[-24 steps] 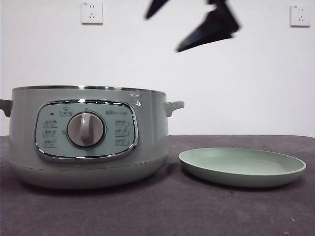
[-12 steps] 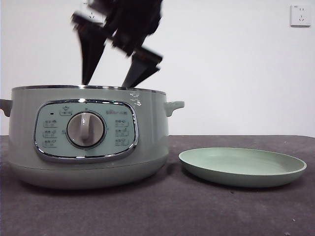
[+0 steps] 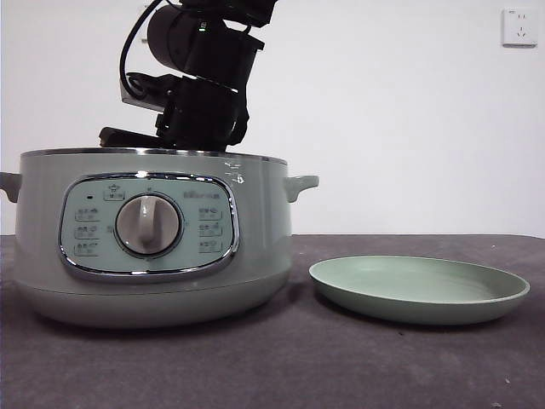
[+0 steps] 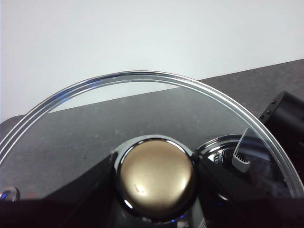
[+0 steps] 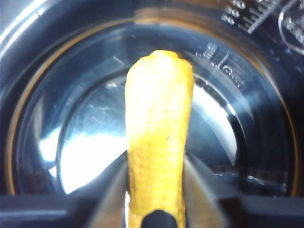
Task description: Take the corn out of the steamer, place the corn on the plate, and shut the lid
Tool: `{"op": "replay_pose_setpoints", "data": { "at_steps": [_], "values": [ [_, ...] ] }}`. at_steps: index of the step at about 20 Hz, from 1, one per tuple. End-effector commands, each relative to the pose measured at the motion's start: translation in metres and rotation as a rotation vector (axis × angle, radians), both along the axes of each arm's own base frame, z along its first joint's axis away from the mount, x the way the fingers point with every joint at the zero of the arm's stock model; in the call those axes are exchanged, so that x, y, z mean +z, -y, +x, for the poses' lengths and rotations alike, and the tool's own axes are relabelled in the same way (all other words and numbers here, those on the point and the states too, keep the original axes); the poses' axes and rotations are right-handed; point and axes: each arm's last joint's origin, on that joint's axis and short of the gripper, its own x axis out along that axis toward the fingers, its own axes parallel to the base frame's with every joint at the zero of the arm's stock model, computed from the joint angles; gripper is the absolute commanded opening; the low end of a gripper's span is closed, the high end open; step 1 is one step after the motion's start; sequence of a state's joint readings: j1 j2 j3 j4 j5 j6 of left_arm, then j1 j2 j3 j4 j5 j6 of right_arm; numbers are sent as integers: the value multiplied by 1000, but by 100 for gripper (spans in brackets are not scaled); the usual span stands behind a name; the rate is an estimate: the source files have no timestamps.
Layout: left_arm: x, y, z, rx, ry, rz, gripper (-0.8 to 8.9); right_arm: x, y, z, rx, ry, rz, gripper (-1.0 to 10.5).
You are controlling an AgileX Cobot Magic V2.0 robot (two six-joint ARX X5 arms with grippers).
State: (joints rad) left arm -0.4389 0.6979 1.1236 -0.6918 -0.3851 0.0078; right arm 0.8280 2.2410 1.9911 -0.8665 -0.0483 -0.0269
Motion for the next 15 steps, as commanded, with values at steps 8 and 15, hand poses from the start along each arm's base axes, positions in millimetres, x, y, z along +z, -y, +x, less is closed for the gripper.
{"op": "replay_pose_setpoints", "data": {
  "at_steps": [8,15],
  "values": [
    [3,12,19,-99,6,-28,-9,130,94,-30,-71,33,-2,-12],
    [-8,33,55,-224,-71,-57,-9,143,186,-9,-378,-92,-57,-13]
  ]
}}
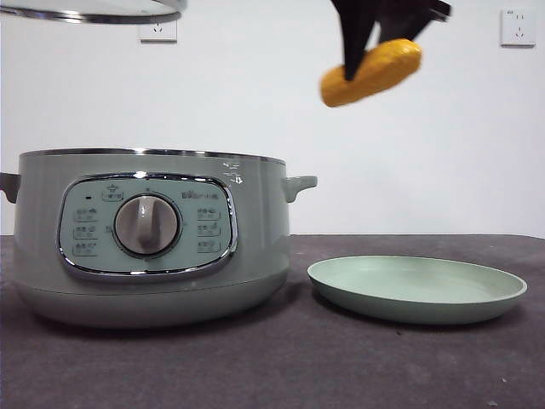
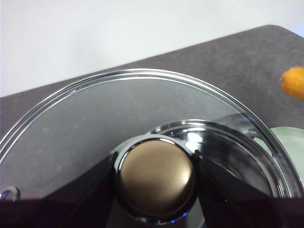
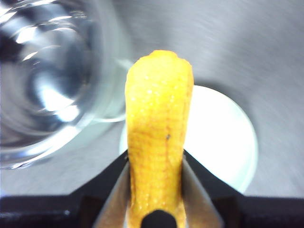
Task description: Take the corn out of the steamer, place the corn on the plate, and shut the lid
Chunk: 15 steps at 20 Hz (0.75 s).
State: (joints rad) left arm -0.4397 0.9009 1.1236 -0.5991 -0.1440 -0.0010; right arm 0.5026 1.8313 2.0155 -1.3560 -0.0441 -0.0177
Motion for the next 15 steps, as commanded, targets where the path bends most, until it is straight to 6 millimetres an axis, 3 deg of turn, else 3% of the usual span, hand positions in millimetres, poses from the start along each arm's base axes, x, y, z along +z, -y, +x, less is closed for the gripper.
{"op": "replay_pose_setpoints", "data": {
  "at_steps": [1,8,15],
  "values": [
    [8,0,1,4,54,-31,-9,-15,6,4,-59,-69,-24,-13],
    [8,1,2,-11,57,-38,-9,-90,5,5,-114,-170,-151,-13],
    [8,3,6,-11,64,-41,-9,-170,-2,0,-149,-76,-200,-12]
  ]
}}
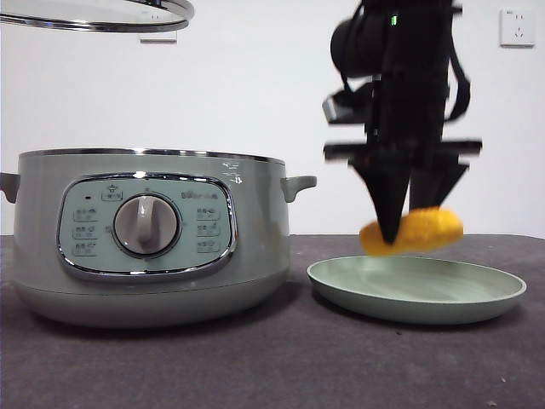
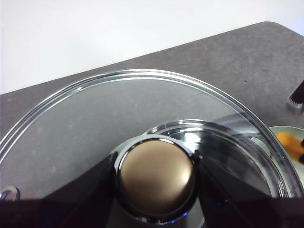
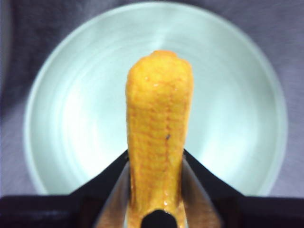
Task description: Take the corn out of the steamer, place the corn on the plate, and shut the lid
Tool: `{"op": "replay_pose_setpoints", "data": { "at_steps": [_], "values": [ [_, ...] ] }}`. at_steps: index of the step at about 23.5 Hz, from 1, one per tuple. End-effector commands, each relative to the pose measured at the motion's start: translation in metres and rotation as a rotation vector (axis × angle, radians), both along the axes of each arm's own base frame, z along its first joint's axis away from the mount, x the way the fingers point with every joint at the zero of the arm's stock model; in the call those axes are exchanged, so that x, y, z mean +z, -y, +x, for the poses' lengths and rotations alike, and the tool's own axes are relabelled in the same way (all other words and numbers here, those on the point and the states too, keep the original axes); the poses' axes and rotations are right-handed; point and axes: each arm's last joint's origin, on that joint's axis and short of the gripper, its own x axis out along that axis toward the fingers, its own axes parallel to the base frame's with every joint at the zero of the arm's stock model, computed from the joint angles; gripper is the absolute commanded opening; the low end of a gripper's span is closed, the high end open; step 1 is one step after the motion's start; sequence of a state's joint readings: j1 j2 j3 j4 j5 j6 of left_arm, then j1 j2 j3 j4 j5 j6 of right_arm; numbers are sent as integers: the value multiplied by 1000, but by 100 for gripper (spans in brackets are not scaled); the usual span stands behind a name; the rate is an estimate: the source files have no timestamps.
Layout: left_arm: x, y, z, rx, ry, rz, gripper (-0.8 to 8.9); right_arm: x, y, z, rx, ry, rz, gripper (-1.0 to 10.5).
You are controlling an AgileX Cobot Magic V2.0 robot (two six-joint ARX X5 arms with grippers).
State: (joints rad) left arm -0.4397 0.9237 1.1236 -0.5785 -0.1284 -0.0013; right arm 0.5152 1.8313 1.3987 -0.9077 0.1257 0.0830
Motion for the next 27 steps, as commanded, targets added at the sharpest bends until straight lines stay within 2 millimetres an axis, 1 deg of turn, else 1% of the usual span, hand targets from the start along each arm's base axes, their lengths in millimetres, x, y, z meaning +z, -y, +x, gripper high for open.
{"op": "replay_pose_setpoints", "data": {
  "at_steps": [1,3,5,6,8,10,12,14,17,21,23,27],
  "values": [
    [10,0,0,4,71,-39,-9,-18,-1,-3,-10,9,-4,-12],
    [10,1,2,4,77,-42,-9,-26,-1,-5,-9,18,3,-12],
    [10,1,3,3,80,-43,-9,-31,0,-6,-8,22,7,-11],
    [10,1,3,3,80,-43,-9,-33,0,-7,-6,18,9,7],
    [10,2,5,3,81,-44,-9,-34,1,-7,-7,15,7,66],
    [9,3,6,2,78,-43,-9,-34,1,-7,-9,17,8,184],
    [9,3,6,2,76,-42,-9,-34,1,-6,-11,16,8,276],
    [8,4,8,0,70,-40,-9,-34,3,-6,-17,13,5,321],
    [7,5,10,-2,65,-38,-9,-33,3,-5,-39,21,17,325],
    [5,6,12,-12,56,-38,-9,-21,5,-7,-58,56,43,324],
    [6,7,12,-33,57,-49,-9,-9,7,-10,-58,85,61,324],
    [7,8,12,-43,58,-88,-9,23,13,-21,-58,168,112,320]
  ]
}}
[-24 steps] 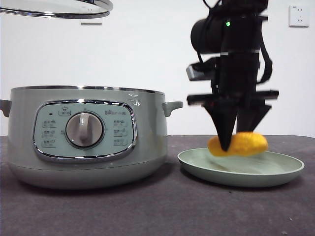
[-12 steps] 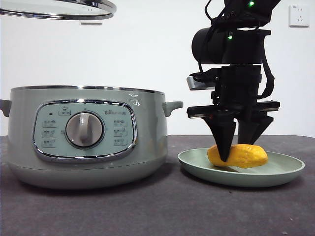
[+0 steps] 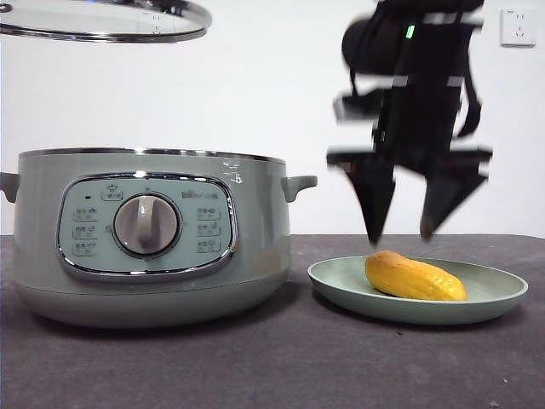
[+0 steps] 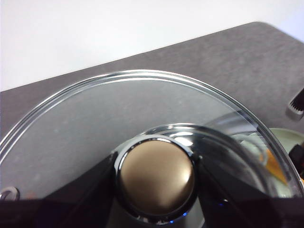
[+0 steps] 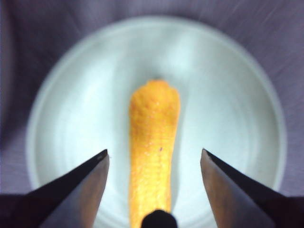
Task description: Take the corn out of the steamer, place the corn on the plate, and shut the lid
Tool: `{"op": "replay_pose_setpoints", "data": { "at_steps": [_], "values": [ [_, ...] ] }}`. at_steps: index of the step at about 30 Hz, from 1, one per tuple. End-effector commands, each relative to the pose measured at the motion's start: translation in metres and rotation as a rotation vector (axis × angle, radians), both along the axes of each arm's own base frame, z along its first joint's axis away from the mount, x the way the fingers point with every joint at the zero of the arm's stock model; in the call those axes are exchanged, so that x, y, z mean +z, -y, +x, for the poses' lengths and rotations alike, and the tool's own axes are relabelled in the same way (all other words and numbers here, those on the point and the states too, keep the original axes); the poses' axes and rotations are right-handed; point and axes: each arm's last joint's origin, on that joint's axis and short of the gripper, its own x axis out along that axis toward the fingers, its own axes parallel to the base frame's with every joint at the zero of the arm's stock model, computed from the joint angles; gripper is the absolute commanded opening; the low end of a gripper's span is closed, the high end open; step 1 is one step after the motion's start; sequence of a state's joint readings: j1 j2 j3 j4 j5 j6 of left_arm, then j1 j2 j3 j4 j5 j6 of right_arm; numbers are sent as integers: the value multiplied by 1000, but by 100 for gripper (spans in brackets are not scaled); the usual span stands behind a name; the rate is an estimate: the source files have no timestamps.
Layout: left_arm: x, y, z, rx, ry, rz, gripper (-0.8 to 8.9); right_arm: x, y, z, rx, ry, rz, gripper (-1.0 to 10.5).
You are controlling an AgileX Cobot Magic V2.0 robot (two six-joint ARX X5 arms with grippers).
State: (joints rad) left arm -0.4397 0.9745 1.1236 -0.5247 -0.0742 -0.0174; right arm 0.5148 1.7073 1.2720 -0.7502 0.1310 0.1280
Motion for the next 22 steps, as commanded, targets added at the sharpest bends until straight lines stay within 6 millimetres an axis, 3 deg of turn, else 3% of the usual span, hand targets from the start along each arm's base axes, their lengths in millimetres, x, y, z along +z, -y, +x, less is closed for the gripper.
{"op": "replay_pose_setpoints", "data": {
  "at_steps": [1,8,13,22],
  "values": [
    [11,-1,-2,5,67,-59,-9,21,6,-9,-13,55,37,320],
    [10,0,0,7,61,-67,-9,74,27,-41,-22,173,102,319],
    [-2,9,17,-16,-2,-53,-9,103,40,-66,-21,252,147,316],
    [-40,36,60,-36,-133,11,-9,128,56,-94,-19,316,176,316]
  ]
}}
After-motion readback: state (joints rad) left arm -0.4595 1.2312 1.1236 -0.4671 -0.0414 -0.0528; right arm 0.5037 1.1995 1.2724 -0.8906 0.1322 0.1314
